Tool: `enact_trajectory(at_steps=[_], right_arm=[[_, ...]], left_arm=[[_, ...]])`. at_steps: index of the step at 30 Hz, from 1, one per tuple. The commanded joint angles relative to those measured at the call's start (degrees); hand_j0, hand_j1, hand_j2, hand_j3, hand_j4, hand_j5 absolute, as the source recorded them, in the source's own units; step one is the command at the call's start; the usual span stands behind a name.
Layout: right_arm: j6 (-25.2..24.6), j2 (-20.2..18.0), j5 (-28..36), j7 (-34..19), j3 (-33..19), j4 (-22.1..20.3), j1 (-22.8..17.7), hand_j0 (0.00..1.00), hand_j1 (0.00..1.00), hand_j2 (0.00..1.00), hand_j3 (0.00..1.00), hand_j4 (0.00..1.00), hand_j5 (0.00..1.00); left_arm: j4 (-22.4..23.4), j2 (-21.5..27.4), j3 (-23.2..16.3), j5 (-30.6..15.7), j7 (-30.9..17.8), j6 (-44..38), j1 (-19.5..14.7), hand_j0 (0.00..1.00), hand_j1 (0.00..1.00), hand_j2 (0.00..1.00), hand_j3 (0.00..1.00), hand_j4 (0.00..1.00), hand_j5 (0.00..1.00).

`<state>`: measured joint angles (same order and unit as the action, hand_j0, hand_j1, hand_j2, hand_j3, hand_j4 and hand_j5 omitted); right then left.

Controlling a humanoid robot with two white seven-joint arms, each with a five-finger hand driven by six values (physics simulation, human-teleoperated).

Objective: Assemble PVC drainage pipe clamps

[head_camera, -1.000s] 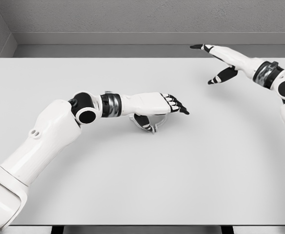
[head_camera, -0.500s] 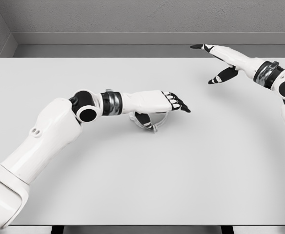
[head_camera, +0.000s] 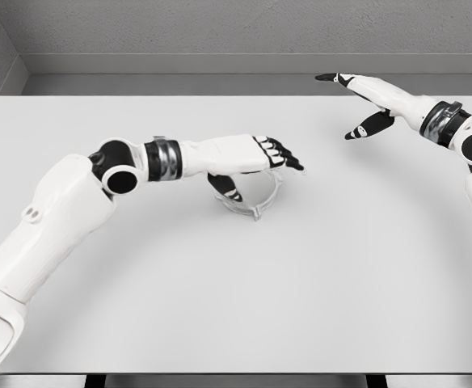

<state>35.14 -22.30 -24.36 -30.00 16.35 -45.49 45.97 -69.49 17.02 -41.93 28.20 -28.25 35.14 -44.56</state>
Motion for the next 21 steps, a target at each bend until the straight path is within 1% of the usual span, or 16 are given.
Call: enact_trajectory(at_steps=[1, 2, 3, 5, 6, 8, 12, 13, 14, 15, 17, 18, 19, 21], right_arm=[[-0.1, 0.0, 0.5, 0.0, -0.1, 0.0, 0.0, 1.00, 1.00, 1.00, 1.00, 1.00, 1.00], [-0.1, 0.0, 0.5, 0.0, -0.1, 0.0, 0.0, 1.00, 1.00, 1.00, 1.00, 1.00, 1.00], [-0.1, 0.0, 0.5, 0.0, -0.1, 0.0, 0.0, 1.00, 1.00, 1.00, 1.00, 1.00, 1.00], [-0.1, 0.1, 0.5, 0.0, 0.0, 0.0, 0.0, 1.00, 1.00, 1.00, 1.00, 1.00, 1.00], [-0.1, 0.1, 0.5, 0.0, 0.0, 0.0, 0.0, 1.00, 1.00, 1.00, 1.00, 1.00, 1.00], [-0.1, 0.1, 0.5, 0.0, 0.0, 0.0, 0.0, 1.00, 1.00, 1.00, 1.00, 1.00, 1.00], [-0.1, 0.1, 0.5, 0.0, 0.0, -0.1, 0.0, 1.00, 1.00, 1.00, 1.00, 1.00, 1.00], [-0.1, 0.1, 0.5, 0.0, 0.0, -0.1, 0.0, 1.00, 1.00, 1.00, 1.00, 1.00, 1.00], [-0.1, 0.1, 0.5, 0.0, 0.0, -0.1, 0.0, 1.00, 1.00, 1.00, 1.00, 1.00, 1.00], [-0.1, 0.1, 0.5, 0.0, 0.0, -0.1, 0.0, 1.00, 1.00, 1.00, 1.00, 1.00, 1.00], [-0.1, 0.1, 0.5, 0.0, 0.0, -0.1, 0.0, 1.00, 1.00, 1.00, 1.00, 1.00, 1.00], [-0.1, 0.1, 0.5, 0.0, 0.0, -0.1, 0.0, 1.00, 1.00, 1.00, 1.00, 1.00, 1.00], [-0.1, 0.1, 0.5, 0.0, 0.0, -0.1, 0.0, 1.00, 1.00, 1.00, 1.00, 1.00, 1.00], [-0.1, 0.1, 0.5, 0.0, 0.0, -0.1, 0.0, 1.00, 1.00, 1.00, 1.00, 1.00, 1.00]], left_arm=[[-4.4, 5.0, 1.9, -4.3, 0.0, -0.1, 0.0, 1.00, 1.00, 1.00, 1.00, 1.00, 1.00], [-5.9, 6.7, 2.1, -4.5, 0.0, -0.1, -0.1, 1.00, 1.00, 1.00, 1.00, 1.00, 1.00], [-6.0, 8.1, 2.2, -5.2, 0.0, -0.1, -1.4, 1.00, 1.00, 1.00, 1.00, 1.00, 1.00], [-5.3, 9.3, 4.8, -5.3, 0.0, -0.1, -1.7, 1.00, 1.00, 1.00, 1.00, 1.00, 1.00], [-3.9, 9.2, 6.4, -5.2, 0.0, -0.1, -1.7, 1.00, 1.00, 1.00, 1.00, 1.00, 1.00], [0.1, 8.1, 7.3, -5.1, 0.0, -0.1, -1.9, 1.00, 1.00, 1.00, 1.00, 1.00, 1.00], [2.7, 7.3, 8.3, -5.1, 0.0, -0.1, -2.0, 1.00, 1.00, 1.00, 1.00, 1.00, 1.00], [4.4, 6.1, 8.4, -4.9, 0.0, -0.1, -2.0, 1.00, 1.00, 1.00, 1.00, 1.00, 1.00], [7.8, 4.3, 8.4, -4.7, -0.2, -0.1, -2.5, 1.00, 1.00, 1.00, 1.00, 1.00, 1.00], [15.3, 0.7, 8.8, -4.4, -2.2, -0.1, -4.2, 1.00, 1.00, 1.00, 1.00, 1.00, 1.00], [27.3, -4.7, 11.4, -4.1, -6.7, -0.1, -6.6, 1.00, 1.00, 1.00, 1.00, 1.00, 1.00], [30.5, -6.2, 11.5, -4.0, -6.7, -0.1, -7.5, 1.00, 1.00, 1.00, 1.00, 1.00, 1.00], [32.7, -6.9, 12.1, -3.6, -6.7, -0.1, -7.6, 1.00, 1.00, 1.00, 1.00, 1.00, 1.00], [35.0, -7.1, 12.9, -3.0, -6.7, -0.1, -7.8, 1.00, 1.00, 1.00, 1.00, 1.00, 1.00]])
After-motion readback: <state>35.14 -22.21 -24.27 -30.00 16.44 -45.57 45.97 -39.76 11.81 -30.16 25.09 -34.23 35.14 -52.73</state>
